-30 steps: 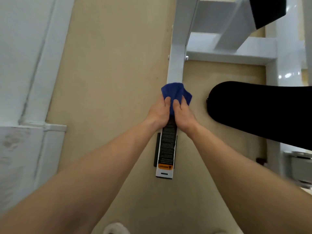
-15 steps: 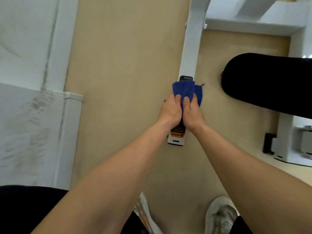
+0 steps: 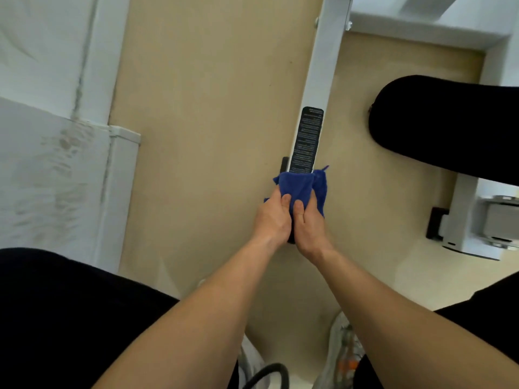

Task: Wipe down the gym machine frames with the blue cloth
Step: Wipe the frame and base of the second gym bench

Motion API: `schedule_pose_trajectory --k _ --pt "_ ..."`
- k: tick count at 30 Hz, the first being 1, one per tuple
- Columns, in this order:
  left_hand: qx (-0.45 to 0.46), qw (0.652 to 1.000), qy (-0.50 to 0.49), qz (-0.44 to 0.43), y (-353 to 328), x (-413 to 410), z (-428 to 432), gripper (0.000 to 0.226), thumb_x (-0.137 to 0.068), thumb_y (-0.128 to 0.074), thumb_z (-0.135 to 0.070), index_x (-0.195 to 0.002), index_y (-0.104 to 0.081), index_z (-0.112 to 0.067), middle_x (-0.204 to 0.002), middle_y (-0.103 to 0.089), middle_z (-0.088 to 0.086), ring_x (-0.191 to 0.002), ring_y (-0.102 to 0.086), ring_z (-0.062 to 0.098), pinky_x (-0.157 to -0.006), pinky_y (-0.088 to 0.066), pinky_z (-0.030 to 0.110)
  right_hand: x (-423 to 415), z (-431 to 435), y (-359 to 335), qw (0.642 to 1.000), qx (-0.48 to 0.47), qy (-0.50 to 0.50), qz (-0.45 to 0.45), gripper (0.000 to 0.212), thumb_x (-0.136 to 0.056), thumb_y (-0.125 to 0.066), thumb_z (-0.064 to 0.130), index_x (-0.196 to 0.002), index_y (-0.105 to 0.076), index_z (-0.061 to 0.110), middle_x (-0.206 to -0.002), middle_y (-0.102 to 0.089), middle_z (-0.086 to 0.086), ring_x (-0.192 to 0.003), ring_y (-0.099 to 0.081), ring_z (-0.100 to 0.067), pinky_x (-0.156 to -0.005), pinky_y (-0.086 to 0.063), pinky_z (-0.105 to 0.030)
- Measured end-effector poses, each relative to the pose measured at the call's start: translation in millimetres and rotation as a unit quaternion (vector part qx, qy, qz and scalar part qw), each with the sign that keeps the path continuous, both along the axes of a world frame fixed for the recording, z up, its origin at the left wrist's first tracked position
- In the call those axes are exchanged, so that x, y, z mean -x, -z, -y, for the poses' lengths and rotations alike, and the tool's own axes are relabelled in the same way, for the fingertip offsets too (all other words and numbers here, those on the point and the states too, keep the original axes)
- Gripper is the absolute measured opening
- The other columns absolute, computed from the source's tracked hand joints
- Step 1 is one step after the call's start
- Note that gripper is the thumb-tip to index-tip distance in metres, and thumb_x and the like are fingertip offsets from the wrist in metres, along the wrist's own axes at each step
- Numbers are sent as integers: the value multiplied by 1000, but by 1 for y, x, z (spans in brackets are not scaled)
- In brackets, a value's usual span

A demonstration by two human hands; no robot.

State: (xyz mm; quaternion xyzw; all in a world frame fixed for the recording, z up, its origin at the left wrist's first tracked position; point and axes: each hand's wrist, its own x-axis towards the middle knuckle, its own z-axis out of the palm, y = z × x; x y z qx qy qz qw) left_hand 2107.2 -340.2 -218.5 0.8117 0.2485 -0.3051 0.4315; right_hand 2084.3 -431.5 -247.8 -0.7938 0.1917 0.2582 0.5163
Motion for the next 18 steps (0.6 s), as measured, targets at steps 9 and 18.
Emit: schedule_pose_trajectory --k 9,18 --pt "39 991 -39 120 15 -99 16 19 -105 -38 -22 -99 -56 -20 -81 -57 -8 -71 -51 8 -61 -31 17 -115 15 16 997 15 22 69 46 -107 -29 36 -150 -29 22 -134 -54 4 -113 -53 -14 -92 -38 -27" --pt "47 990 3 132 27 -224 29 33 -107 -33 -28 -107 -60 -9 -97 -62 5 -87 -57 21 -75 -38 28 -235 32 38 992 -6 60 110 42 -107 -26 41 -133 -51 20 -115 -64 1 -101 -60 -13 -89 -46 -32"
